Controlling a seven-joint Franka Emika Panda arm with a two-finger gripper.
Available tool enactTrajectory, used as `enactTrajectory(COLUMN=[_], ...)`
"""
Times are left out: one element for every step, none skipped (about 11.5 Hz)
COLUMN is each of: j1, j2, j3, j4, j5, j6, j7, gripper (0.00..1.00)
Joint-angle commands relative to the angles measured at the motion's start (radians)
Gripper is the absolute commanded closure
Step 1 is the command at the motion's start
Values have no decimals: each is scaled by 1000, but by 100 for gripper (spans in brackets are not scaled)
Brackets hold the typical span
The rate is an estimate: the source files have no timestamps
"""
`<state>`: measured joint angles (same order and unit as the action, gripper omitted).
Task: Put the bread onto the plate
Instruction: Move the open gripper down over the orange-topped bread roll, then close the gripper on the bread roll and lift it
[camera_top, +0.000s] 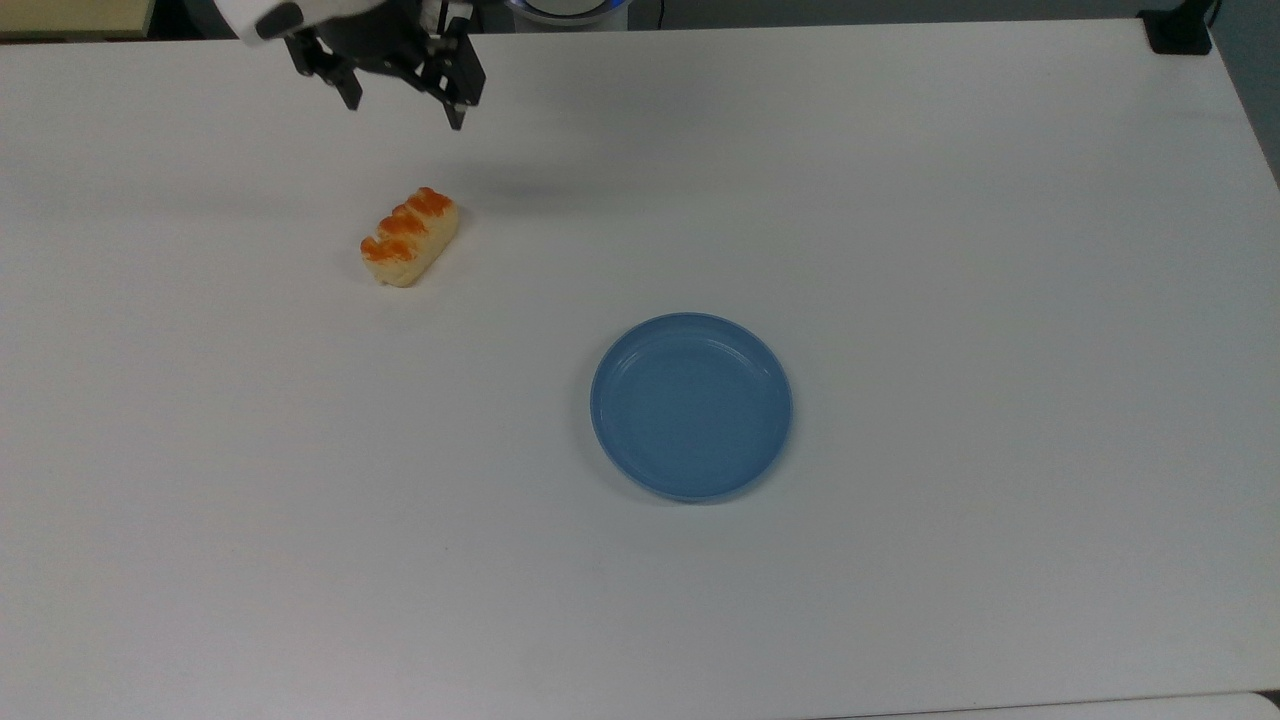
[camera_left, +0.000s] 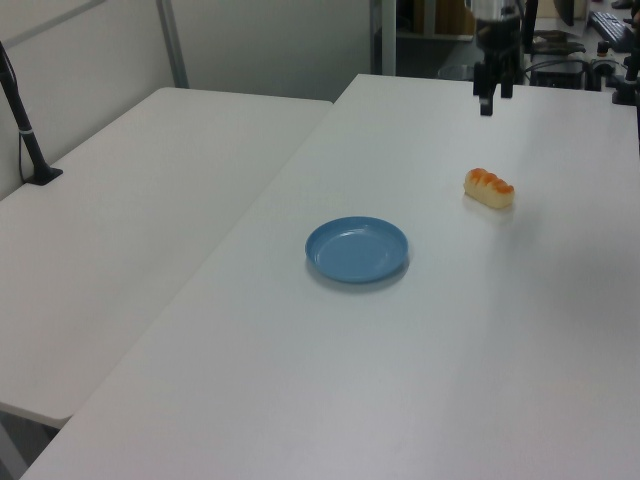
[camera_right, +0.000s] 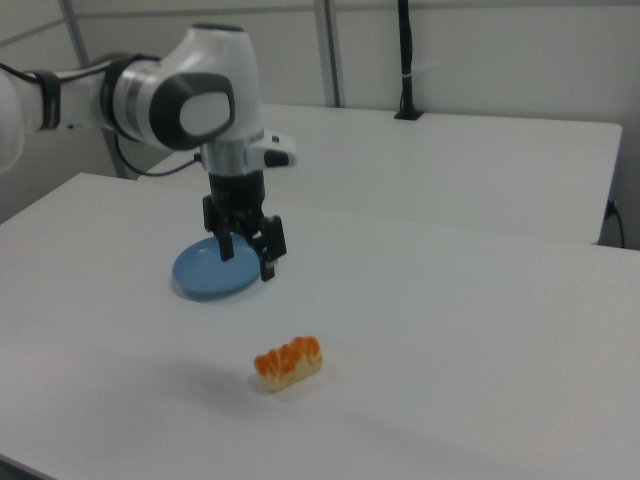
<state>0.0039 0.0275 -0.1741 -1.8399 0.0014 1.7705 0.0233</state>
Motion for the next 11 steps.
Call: enactTrajectory(j1=[19, 18, 18, 16, 16, 16, 18, 18, 19, 25, 25], j2=[-17, -2, 15, 32, 55, 74, 109, 132, 164, 196, 203], j3=[-10, -12, -12, -13, -24, -31, -31, -31, -31, -31, -31], j4=[-172, -223, -254, -271, -277, -280, -280, -280, -288, -292, -292], j5=[-67, -101, -135, -161, -169, -173, -176, -207, -239, -271, -308], j6=[185, 261, 321, 351, 375, 409, 431, 449, 489, 539, 558], j7=[136, 209, 281, 303, 305, 306, 320, 348, 387, 456, 492], gripper=[0, 0, 0, 0, 0, 0, 0, 0, 0, 1, 22])
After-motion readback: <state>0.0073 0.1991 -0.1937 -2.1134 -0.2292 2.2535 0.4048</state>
